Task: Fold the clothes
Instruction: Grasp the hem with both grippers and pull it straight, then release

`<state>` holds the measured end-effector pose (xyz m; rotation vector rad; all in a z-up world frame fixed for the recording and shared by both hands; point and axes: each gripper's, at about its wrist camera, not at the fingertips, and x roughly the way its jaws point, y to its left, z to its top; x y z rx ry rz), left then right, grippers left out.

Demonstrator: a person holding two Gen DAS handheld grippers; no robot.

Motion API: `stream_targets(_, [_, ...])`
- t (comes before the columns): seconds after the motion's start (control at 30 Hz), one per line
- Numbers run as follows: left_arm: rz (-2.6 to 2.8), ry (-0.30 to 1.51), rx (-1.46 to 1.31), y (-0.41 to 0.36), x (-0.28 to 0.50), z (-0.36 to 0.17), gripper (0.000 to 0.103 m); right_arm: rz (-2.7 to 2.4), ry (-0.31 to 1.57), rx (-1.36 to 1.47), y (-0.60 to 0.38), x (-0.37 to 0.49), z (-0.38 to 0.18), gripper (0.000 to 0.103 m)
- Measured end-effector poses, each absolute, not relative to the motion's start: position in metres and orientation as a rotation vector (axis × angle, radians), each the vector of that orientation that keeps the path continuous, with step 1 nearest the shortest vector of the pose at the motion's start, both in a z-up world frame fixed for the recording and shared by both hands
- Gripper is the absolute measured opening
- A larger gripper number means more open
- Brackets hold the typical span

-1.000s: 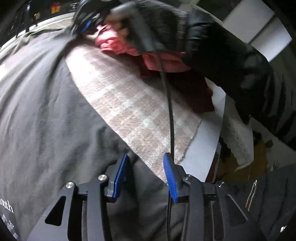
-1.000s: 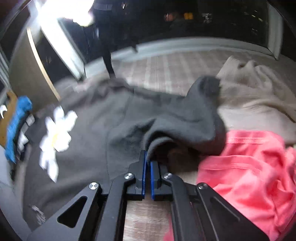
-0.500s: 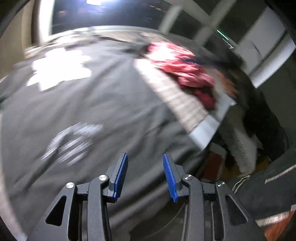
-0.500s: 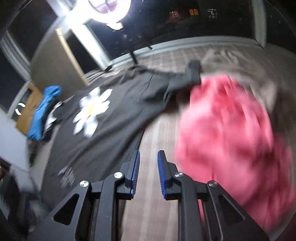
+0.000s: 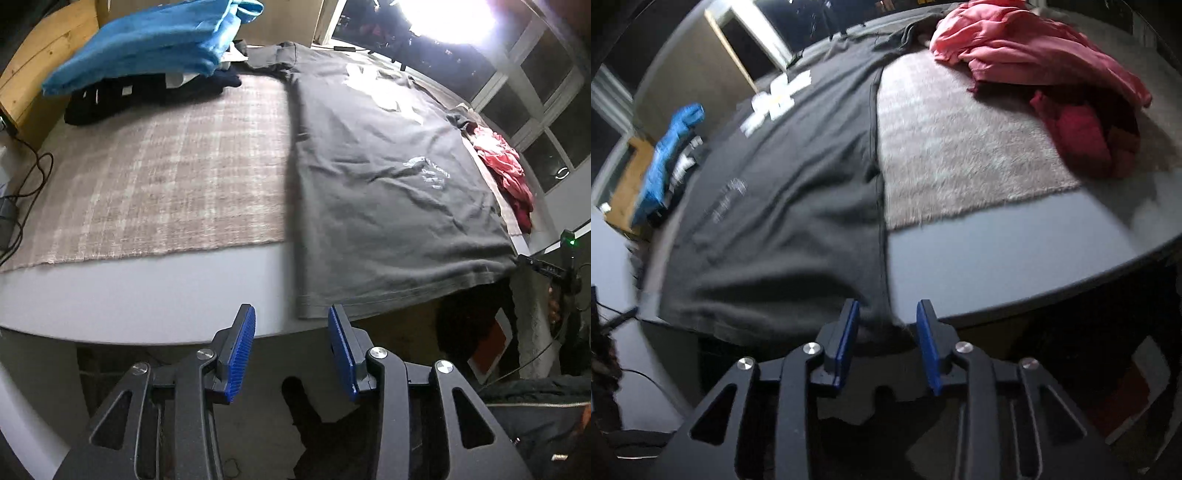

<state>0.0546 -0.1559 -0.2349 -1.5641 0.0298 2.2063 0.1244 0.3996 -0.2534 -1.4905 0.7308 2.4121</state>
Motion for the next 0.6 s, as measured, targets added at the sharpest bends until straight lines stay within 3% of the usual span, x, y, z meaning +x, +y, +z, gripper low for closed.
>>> stream_targets(0.43, [2.075,0.139,-1.569,-0.097,0.045,-0.278,0.037,2.404,0.531,-1.557,0.384,0.118,-0.250,0.034])
stream_targets(0.5, [2.071,0.161,-1.554,-0.091,0.046,-0.278,0.027,2.425,0.522,-1.568,0.383,0.118,-0.250,0.033])
stream_targets(0.53, [2.073,0.168,-1.554,-0.090,0.046,-0.279,0.015,2.438,0.514,-1.571,0.382,0.118,-0.250,0.032])
stream_targets(0.57, [2.075,0.174,-1.554,-0.090,0.045,-0.279,0.011,2.450,0.507,-1.575,0.382,0.119,-0.249,0.027])
stream_targets(0.6, [2.065,0.148,-1.560,-0.091,0.044,-0.280,0.008,2.459,0.513,-1.582,0.382,0.118,-0.250,0.007])
